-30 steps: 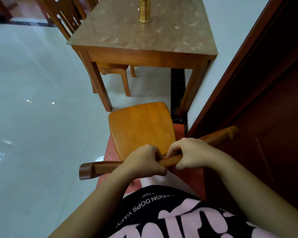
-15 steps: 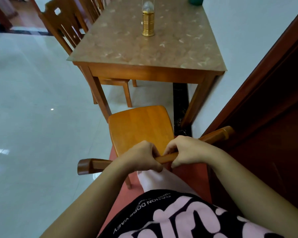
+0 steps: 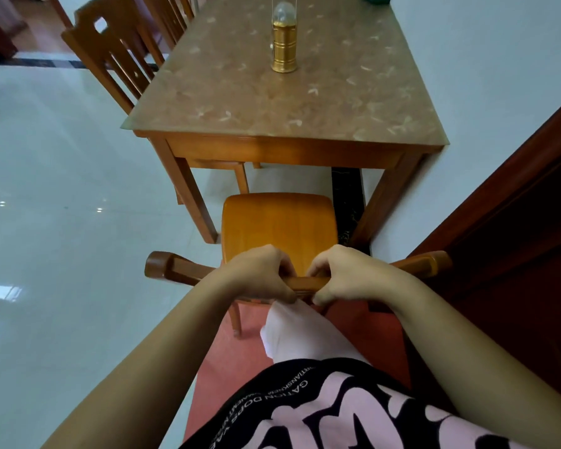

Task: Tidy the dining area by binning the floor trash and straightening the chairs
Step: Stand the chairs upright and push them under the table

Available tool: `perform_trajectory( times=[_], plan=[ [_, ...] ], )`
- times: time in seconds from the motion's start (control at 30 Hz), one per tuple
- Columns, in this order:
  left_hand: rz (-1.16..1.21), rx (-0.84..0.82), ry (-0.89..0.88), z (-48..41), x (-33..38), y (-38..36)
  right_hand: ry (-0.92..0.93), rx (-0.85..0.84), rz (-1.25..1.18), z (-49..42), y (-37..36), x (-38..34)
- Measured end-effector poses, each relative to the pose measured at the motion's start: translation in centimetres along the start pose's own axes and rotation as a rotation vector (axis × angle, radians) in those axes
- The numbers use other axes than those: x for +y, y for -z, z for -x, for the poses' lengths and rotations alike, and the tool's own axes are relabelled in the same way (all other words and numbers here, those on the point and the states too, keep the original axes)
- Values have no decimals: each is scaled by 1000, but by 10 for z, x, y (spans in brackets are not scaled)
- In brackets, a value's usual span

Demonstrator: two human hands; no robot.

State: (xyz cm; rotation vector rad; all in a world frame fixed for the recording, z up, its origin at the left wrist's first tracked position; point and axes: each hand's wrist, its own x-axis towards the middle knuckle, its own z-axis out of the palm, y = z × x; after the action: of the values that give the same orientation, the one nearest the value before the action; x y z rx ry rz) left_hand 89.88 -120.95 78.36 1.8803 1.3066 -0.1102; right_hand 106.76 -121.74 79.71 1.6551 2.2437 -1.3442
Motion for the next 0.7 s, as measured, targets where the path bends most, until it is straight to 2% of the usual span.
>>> perform_trajectory(
  times=[0.17, 0.27, 0.7],
  plan=[
    [58, -112, -5, -5, -9, 15, 12, -92, 49, -18, 11, -5],
    [100, -108, -5, -4, -8, 22, 16, -138, 70, -22, 24, -10],
    [103, -87, -9, 7, -19, 20, -45, -36, -35, -15, -1, -22]
  ],
)
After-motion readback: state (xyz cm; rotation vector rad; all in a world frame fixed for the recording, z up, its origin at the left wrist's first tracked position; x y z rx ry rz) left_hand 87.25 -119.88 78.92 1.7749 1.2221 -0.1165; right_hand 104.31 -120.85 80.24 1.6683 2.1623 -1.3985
